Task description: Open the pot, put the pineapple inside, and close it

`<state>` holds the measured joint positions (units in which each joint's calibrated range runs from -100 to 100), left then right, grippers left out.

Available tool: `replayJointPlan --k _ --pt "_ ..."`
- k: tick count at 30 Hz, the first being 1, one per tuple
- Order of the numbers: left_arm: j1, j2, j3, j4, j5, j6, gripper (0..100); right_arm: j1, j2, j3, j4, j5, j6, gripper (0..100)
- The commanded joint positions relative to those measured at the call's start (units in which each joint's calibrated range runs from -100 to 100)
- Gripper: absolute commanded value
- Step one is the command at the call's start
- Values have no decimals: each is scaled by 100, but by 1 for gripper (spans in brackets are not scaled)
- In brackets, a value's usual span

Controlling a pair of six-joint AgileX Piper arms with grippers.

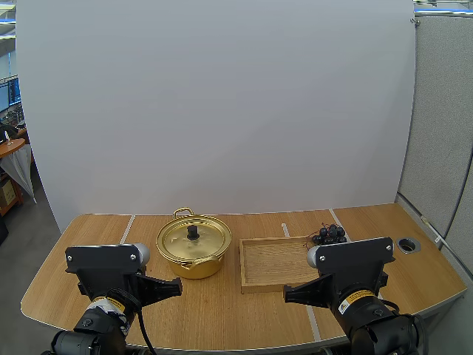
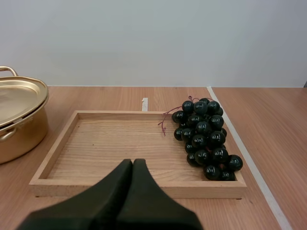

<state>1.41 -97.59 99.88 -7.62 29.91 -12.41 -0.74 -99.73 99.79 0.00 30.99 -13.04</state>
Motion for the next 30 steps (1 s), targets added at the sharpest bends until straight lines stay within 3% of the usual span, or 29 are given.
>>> replayJointPlan --k 1,16,23,30 --pt "2 -13 12 25 -52 -37 0 -20 -27 21 -30 4 -77 0" --pt "2 -130 12 25 -52 -30 0 -12 -27 21 -30 4 -77 0" --pt "-6 -241 12 25 -232 -30 0 280 -27 21 0 4 -77 0" --pt "-6 -241 12 25 -251 -30 0 304 -27 21 0 4 -77 0"
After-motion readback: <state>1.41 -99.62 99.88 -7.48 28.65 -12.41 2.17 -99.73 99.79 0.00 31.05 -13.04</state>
